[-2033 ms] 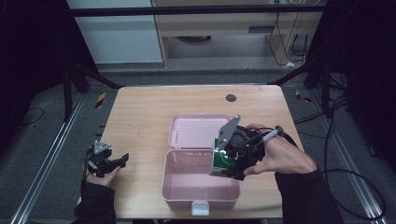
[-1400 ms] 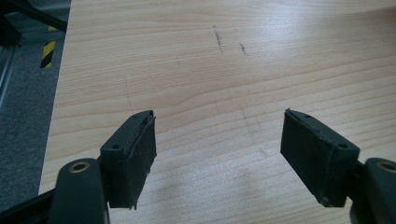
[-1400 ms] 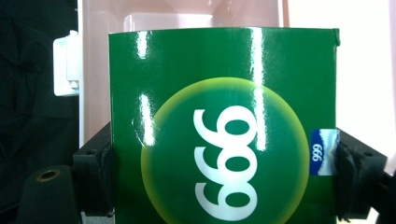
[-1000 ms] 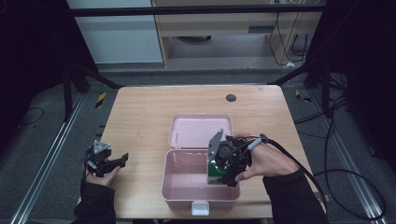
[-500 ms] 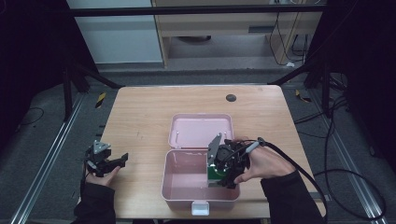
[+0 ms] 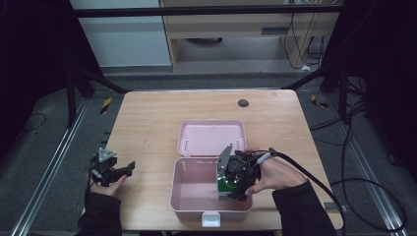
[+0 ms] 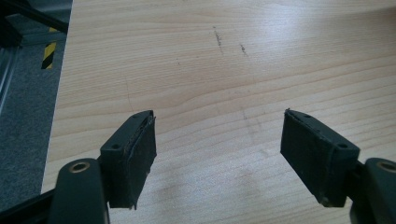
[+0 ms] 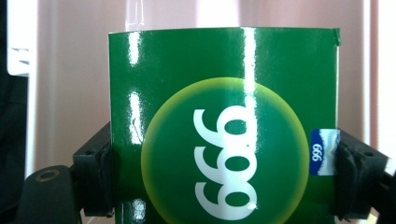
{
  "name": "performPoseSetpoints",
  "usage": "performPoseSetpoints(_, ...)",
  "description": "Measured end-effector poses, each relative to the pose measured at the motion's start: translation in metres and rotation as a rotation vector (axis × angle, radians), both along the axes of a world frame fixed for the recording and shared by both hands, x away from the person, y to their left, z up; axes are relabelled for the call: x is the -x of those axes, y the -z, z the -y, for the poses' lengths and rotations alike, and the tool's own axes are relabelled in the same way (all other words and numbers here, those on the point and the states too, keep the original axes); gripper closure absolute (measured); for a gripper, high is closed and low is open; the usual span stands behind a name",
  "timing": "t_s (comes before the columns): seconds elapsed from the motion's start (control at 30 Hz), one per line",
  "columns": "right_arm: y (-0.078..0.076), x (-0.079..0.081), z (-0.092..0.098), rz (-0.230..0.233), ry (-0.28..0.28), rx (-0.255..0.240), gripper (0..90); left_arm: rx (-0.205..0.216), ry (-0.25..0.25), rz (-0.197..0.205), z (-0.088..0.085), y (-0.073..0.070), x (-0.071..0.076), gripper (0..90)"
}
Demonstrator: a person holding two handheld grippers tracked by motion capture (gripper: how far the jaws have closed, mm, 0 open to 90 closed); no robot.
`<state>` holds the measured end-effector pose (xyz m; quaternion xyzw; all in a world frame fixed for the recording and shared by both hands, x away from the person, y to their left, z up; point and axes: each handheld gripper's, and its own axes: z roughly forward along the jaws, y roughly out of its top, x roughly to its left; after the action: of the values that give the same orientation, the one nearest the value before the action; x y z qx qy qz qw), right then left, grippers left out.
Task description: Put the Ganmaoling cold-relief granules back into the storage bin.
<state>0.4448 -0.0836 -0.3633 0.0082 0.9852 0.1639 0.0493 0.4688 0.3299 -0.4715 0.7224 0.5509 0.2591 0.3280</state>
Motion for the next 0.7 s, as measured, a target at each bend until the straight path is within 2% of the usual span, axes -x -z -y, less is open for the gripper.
performPoseSetpoints(0.13,0.005,-0.001,-0.002,0.0,-0.003,0.009,15.8,0.0,0.001,0.001,0.0,0.0,0.0,25.9)
performPoseSetpoints(0.27,0.01,-0.004,0.003,-0.012,0.017,-0.012,15.6,-0.001,0.001,0.0,0.0,0.0,0.0,25.9)
performPoseSetpoints(0.37,0.013,-0.003,0.003,-0.004,0.013,0.011,15.4,-0.001,0.001,-0.001,0.0,0.0,0.0,25.9)
performPoseSetpoints(0.7,0.021,-0.006,-0.001,-0.018,0.004,0.055,14.7,-0.001,0.001,0.001,0.0,0.0,0.0,25.9)
